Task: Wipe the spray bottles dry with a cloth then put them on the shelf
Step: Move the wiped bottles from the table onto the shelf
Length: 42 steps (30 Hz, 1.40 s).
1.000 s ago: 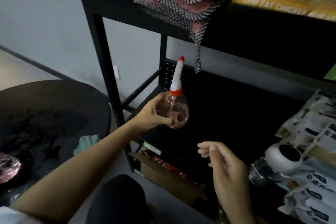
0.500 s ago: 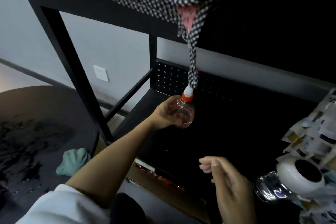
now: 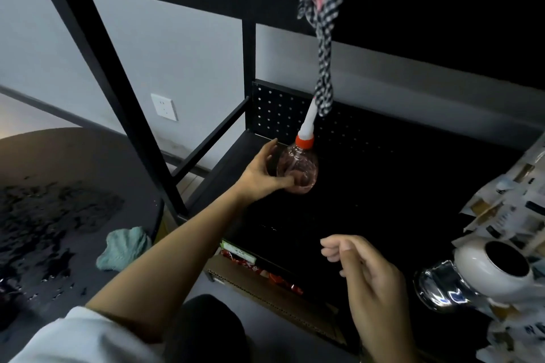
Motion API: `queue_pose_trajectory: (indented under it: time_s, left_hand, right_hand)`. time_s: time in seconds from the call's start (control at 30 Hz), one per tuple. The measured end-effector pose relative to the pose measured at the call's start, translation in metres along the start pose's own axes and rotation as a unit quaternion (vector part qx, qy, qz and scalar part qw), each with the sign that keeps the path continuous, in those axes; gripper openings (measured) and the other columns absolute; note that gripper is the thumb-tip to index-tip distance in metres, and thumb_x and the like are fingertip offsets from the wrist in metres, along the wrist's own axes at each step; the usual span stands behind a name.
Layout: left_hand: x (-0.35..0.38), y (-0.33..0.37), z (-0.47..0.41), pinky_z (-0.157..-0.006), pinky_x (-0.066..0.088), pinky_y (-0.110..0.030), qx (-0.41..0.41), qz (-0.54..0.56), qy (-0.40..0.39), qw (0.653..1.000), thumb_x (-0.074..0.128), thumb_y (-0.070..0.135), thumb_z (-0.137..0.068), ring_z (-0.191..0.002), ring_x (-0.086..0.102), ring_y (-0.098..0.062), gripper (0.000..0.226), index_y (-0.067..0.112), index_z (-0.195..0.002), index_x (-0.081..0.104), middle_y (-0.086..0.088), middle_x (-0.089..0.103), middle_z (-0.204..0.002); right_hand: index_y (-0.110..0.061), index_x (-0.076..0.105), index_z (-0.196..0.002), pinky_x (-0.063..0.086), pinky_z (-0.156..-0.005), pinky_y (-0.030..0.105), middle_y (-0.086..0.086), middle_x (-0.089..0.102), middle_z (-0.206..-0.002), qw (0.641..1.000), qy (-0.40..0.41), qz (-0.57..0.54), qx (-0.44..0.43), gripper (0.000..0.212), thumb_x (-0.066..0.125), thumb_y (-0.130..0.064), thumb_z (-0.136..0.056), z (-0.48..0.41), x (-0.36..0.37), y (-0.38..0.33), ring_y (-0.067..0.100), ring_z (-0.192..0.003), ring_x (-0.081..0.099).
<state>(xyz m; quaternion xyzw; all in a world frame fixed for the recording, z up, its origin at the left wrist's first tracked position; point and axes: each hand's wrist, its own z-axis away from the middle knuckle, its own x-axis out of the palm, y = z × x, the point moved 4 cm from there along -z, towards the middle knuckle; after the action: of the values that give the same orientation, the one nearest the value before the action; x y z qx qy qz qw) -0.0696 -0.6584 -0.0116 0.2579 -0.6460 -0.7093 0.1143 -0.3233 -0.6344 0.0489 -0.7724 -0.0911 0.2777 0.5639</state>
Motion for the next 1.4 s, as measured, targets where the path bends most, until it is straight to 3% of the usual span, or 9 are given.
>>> queue_pose_trajectory:
  time_s: [0.13,0.23,0.43,0.73,0.9,1.03,1.13,1.27,1.4]
  left_hand:
    - [-0.023,0.006,0.022,-0.103,0.047,-0.039,0.014,-0.020,0.086,0.996,0.075,0.020,-0.081,-0.118,0.056,-0.016,0.053,0.017,-0.128,0.052,-0.002,0.057,-0.130]
    - [-0.038,0.012,0.048,-0.083,0.052,-0.025,0.032,-0.017,0.097,0.995,0.064,0.011,-0.089,-0.103,0.064,-0.017,0.023,0.024,-0.108,0.060,-0.002,0.067,-0.109]
    - [-0.076,0.012,0.110,-0.067,0.048,-0.011,0.021,0.009,0.106,0.994,0.050,-0.003,-0.095,-0.077,0.068,-0.004,0.019,0.009,-0.102,0.064,-0.005,0.069,-0.089]
    - [-0.158,-0.007,0.215,-0.074,0.049,-0.018,0.022,0.000,0.168,0.986,0.055,0.009,-0.091,-0.080,0.067,-0.012,0.014,0.012,-0.096,0.068,0.000,0.073,-0.081]
    - [-0.203,-0.019,0.272,-0.075,0.052,-0.020,-0.002,-0.017,0.238,0.971,0.051,-0.007,-0.093,-0.080,0.069,-0.012,0.022,0.006,-0.096,0.068,-0.005,0.073,-0.081]
    - [-0.242,-0.042,0.318,-0.080,0.056,-0.029,-0.030,0.011,0.329,0.944,0.057,-0.002,-0.092,-0.086,0.071,-0.018,0.021,0.014,-0.092,0.070,-0.007,0.075,-0.087]
    - [-0.268,-0.059,0.350,-0.077,0.053,-0.022,-0.037,0.013,0.386,0.922,0.060,-0.002,-0.090,-0.087,0.071,-0.015,0.022,0.017,-0.089,0.070,-0.001,0.075,-0.086]
    - [-0.294,-0.077,0.383,-0.074,0.052,-0.018,-0.052,-0.018,0.468,0.882,0.061,-0.005,-0.087,-0.079,0.067,-0.006,0.031,0.024,-0.081,0.069,0.010,0.073,-0.080]
    - [-0.318,-0.096,0.412,-0.079,0.053,-0.031,-0.052,-0.038,0.556,0.829,0.059,-0.010,-0.085,-0.081,0.066,-0.014,0.031,0.020,-0.083,0.067,-0.001,0.071,-0.088]
  right_hand:
    - [-0.030,0.068,-0.088,0.046,-0.071,0.010,-0.018,0.068,-0.089,1.000,-0.022,-0.002,-0.018,0.036,0.035,-0.046,-0.088,-0.005,0.007,-0.011,0.001,-0.090,0.065]
    - [-0.028,0.068,-0.088,0.046,-0.070,0.010,-0.016,0.069,-0.089,0.999,-0.031,-0.016,-0.039,0.034,0.037,-0.041,-0.090,-0.008,0.018,-0.022,0.003,-0.090,0.065]
    - [-0.023,0.069,-0.091,0.045,-0.070,0.010,-0.017,0.069,-0.088,0.994,-0.075,-0.034,-0.073,0.031,0.040,-0.033,-0.092,-0.009,0.057,-0.041,0.002,-0.089,0.065]
    - [-0.017,0.071,-0.092,0.053,-0.071,0.022,-0.009,0.069,-0.087,0.977,-0.161,-0.054,-0.126,0.037,0.038,-0.034,-0.091,0.008,0.146,-0.073,0.006,-0.088,0.066]
    - [-0.015,0.070,-0.091,0.051,-0.071,0.019,-0.009,0.070,-0.086,0.966,-0.210,-0.062,-0.137,0.032,0.041,-0.027,-0.094,0.022,0.199,-0.089,0.003,-0.087,0.065]
    - [-0.017,0.070,-0.091,0.046,-0.068,0.012,-0.012,0.069,-0.086,0.953,-0.249,-0.067,-0.159,0.034,0.039,-0.031,-0.094,0.039,0.240,-0.102,0.001,-0.086,0.065]
    - [-0.018,0.070,-0.092,0.046,-0.068,0.011,-0.010,0.069,-0.088,0.943,-0.284,-0.074,-0.157,0.033,0.040,-0.030,-0.096,0.055,0.270,-0.107,0.001,-0.087,0.065]
    - [-0.021,0.070,-0.091,0.052,-0.073,0.023,-0.011,0.069,-0.089,0.932,-0.321,-0.076,-0.151,0.034,0.039,-0.035,-0.095,0.072,0.304,-0.111,0.006,-0.090,0.065]
    - [-0.023,0.070,-0.091,0.053,-0.074,0.036,-0.012,0.068,-0.085,0.924,-0.340,-0.061,-0.164,0.036,0.037,-0.039,-0.094,0.087,0.332,-0.114,0.011,-0.087,0.065]
